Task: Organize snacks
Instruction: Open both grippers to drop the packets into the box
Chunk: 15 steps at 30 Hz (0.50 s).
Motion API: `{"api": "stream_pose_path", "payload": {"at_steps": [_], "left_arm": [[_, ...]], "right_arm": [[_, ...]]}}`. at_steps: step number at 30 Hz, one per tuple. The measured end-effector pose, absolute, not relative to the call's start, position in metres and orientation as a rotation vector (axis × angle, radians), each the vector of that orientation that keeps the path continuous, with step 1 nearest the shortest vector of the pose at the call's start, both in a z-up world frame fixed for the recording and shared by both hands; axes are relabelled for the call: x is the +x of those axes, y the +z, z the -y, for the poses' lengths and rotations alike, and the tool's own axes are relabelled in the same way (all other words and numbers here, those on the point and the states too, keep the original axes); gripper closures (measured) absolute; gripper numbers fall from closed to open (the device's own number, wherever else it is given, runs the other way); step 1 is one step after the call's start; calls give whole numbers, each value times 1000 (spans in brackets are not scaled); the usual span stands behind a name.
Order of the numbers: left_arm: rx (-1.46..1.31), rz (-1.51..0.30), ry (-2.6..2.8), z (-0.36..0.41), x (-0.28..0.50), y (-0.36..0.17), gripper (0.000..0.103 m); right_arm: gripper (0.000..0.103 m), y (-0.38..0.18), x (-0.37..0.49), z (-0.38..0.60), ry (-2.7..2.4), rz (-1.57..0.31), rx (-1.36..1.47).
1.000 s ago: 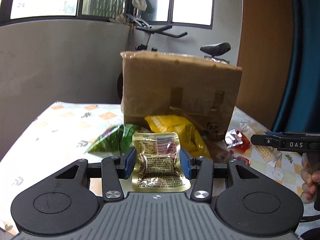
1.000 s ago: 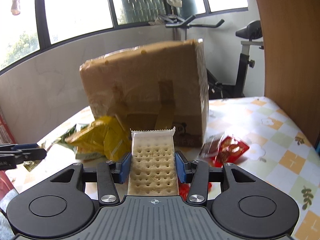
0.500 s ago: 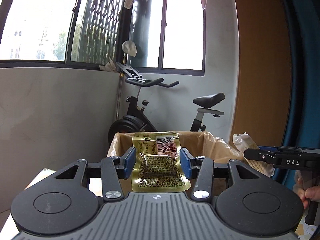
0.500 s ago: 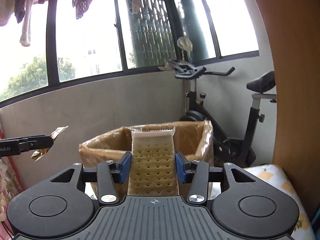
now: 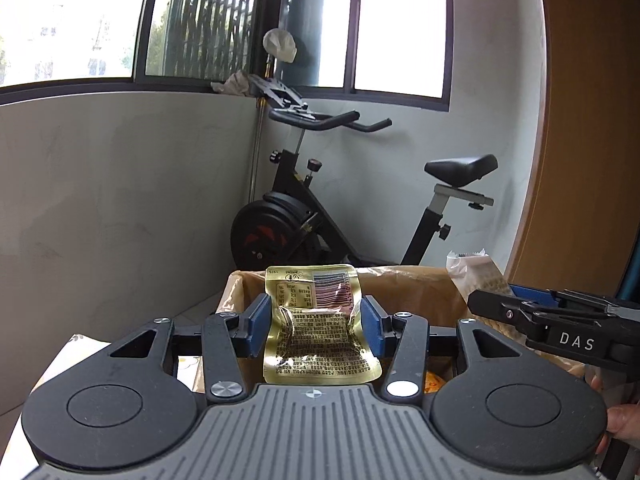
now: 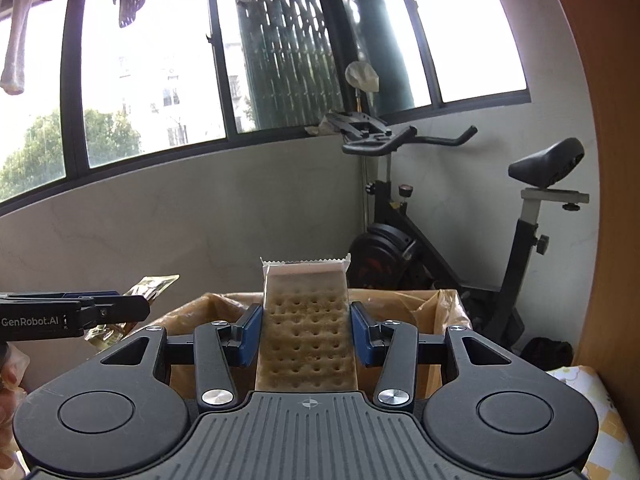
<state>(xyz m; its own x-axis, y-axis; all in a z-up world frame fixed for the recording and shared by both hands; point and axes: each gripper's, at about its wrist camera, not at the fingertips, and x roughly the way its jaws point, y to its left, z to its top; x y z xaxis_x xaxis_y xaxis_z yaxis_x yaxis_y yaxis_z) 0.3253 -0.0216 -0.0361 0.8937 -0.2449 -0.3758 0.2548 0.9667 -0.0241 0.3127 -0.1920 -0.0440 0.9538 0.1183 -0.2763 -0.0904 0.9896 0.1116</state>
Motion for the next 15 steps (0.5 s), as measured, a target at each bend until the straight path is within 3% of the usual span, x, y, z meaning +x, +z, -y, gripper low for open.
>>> {"api": "stream_pose_path", "payload": {"at_steps": [7, 10, 15], "left_arm": [[78, -454, -239, 19, 337, -51, 39], [36, -445, -232, 9, 331, -53, 25], [15, -426, -214, -8, 318, -47, 23]], "right_arm": [[59, -68, 317, 193, 72, -383, 107], [56, -67, 312, 191, 81, -391, 106], [53, -58, 295, 190, 101, -362, 106]]}}
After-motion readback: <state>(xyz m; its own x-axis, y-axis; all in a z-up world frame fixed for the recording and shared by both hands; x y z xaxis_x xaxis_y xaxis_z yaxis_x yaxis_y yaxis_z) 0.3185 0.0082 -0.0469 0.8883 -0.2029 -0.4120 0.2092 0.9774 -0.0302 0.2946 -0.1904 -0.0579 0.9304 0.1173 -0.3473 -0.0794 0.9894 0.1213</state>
